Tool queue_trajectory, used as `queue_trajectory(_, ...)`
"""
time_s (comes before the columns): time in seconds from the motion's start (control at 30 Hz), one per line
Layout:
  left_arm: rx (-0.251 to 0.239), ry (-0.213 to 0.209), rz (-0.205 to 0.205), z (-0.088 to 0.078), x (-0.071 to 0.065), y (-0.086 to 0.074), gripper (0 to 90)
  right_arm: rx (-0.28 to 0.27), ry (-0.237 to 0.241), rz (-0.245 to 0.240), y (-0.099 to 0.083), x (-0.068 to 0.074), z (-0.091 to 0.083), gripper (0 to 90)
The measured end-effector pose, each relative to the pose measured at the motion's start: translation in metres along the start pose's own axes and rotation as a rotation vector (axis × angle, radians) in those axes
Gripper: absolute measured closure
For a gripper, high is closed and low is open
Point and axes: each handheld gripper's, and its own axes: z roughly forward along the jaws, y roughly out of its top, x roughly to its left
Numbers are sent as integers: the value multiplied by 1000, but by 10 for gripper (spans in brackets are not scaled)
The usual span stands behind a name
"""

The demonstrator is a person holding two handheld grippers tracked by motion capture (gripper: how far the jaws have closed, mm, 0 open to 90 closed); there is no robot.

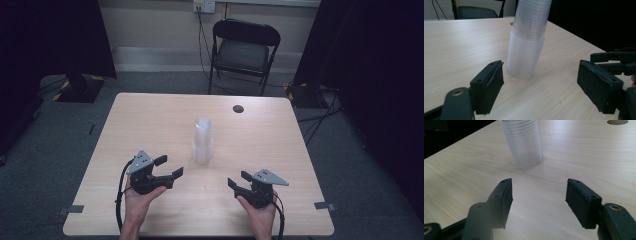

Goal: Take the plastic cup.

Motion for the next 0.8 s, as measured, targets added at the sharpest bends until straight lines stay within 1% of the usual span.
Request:
queue_trajectory(0.07, 4, 6, 14, 4, -1, 5, 214, 0, 10, -2, 0, 2, 0, 387)
queue_trajectory(0.1, 0, 2, 21, 7, -1, 9, 219, 2, 15, -13, 0, 3, 0, 387)
queue_trajectory(0.2, 0, 2, 36, 14, -3, 19, 223, 4, 23, -18, 0, 8, 1, 388)
queue_trajectory(0.27, -9, -7, 51, 18, -5, 26, 223, 3, 28, -24, 0, 9, 2, 388)
queue_trajectory(0.37, -15, -6, 53, 27, -4, 34, 222, 5, 35, -24, 1, 11, 2, 388)
queue_trajectory(0.4, -7, -1, 63, 29, -4, 36, 220, 8, 40, -30, 1, 12, 3, 387)
queue_trajectory(0.47, 0, 9, 61, 34, -3, 40, 219, 11, 45, -36, 0, 13, 4, 387)
queue_trajectory(0.53, -10, 16, 60, 38, -2, 43, 207, 16, 47, -37, 1, 14, 5, 386)
queue_trajectory(0.67, -5, 30, 62, 44, -2, 49, 198, 16, 55, -37, 2, 16, 6, 385)
queue_trajectory(0.7, -9, 29, 67, 46, -2, 51, 198, 17, 55, -44, 2, 17, 6, 385)
queue_trajectory(0.73, -22, 27, 69, 48, -1, 53, 199, 18, 55, -47, 2, 17, 6, 385)
queue_trajectory(0.8, -8, 26, 73, 52, 0, 56, 233, 18, 61, -49, 2, 19, 6, 385)
